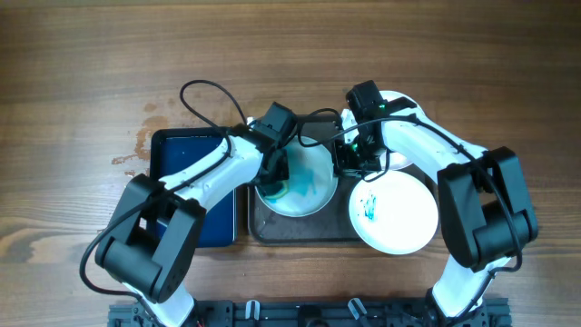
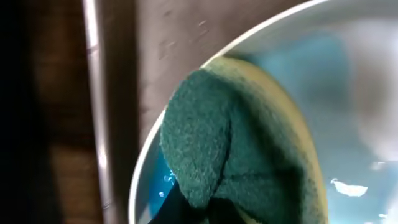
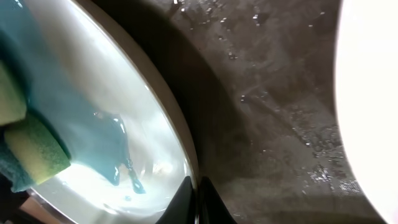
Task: Clean dirty plates on tray and stack at the side
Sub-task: 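Scrub the plate's blue marks with the sponge in circles, left gripper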
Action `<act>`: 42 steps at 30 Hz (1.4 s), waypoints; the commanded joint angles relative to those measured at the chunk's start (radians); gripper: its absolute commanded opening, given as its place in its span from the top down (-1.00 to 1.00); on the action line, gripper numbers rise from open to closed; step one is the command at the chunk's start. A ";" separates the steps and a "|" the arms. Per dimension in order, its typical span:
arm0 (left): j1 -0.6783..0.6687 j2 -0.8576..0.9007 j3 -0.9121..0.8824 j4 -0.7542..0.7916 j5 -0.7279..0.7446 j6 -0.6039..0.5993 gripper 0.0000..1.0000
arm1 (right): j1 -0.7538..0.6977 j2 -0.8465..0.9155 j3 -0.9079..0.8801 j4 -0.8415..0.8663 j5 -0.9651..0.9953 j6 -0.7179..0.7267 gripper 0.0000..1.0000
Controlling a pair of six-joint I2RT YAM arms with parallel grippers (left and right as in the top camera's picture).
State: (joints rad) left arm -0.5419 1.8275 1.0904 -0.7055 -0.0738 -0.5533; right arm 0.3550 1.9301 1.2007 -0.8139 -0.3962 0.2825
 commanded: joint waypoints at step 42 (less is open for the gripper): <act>0.023 0.026 -0.035 0.077 -0.110 -0.059 0.92 | -0.005 0.012 -0.003 0.001 0.029 -0.021 0.91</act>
State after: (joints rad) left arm -0.5533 1.8378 1.0767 -0.5385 -0.0414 -0.6121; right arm 0.3523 1.9301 1.2007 -0.8070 -0.3859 0.2710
